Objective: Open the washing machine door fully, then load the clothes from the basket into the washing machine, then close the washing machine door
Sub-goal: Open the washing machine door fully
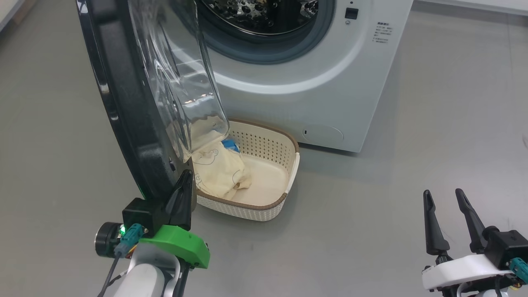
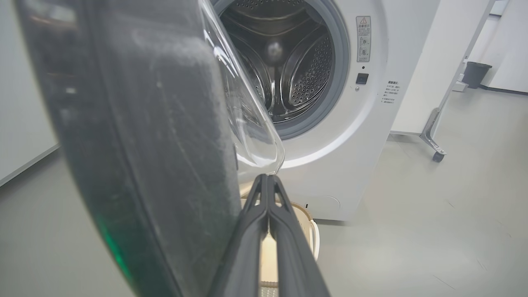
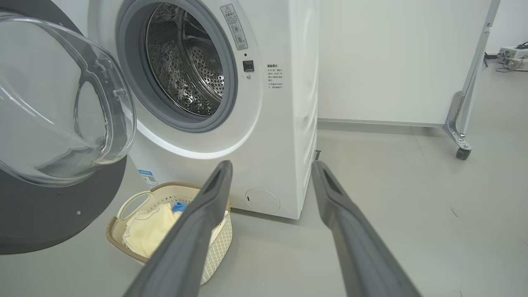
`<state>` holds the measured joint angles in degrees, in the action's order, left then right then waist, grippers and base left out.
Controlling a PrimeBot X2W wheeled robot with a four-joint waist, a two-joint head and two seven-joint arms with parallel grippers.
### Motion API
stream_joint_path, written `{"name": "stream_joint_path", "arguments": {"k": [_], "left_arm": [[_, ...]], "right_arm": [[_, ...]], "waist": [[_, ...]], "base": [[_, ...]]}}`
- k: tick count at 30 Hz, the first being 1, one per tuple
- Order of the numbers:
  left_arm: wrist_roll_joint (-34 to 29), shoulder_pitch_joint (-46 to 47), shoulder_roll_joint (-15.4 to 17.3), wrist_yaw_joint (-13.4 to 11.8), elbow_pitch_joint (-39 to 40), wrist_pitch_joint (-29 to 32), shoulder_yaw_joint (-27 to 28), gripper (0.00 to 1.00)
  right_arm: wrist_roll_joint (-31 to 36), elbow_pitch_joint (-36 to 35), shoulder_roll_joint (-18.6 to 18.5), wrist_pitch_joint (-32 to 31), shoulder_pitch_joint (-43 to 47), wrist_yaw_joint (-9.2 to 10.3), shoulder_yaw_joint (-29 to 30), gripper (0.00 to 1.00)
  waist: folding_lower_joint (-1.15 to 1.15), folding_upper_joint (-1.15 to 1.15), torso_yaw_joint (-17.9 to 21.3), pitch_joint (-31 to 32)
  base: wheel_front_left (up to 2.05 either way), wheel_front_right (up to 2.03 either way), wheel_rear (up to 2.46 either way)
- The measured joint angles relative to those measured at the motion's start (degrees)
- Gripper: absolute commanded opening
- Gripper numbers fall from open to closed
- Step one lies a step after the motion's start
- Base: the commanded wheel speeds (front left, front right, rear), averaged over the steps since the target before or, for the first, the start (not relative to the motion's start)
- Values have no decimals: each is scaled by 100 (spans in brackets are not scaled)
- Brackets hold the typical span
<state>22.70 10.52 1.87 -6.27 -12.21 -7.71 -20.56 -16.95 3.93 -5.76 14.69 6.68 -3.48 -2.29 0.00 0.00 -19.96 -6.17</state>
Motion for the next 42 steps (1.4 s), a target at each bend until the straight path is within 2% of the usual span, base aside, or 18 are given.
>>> {"name": "stream_joint_path", "arguments": {"k": [12, 18, 30, 42], "left_arm": [[29, 1, 0, -9, -123, -168, 45, 0], [-78, 1, -10, -9, -316, -203, 354, 0], [-276, 17, 18, -25, -621, -355, 1311, 0], [-312, 301, 86, -25, -786, -467, 1957, 0]], "right_arm": [[71, -3, -2, 0, 1, -52, 31, 100], [96, 19, 25, 0, -1, -99, -57, 100], [152, 40, 31, 0, -4, -146, -160, 100], [153, -16, -58, 0, -29, -163, -59, 100]], "waist": [[0, 0, -656, -33], [0, 0, -884, -11], [0, 0, -790, -83], [0, 0, -593, -426]], "base": [[0, 0, 0], [0, 0, 0], [0, 0, 0], [0, 0, 0]]}}
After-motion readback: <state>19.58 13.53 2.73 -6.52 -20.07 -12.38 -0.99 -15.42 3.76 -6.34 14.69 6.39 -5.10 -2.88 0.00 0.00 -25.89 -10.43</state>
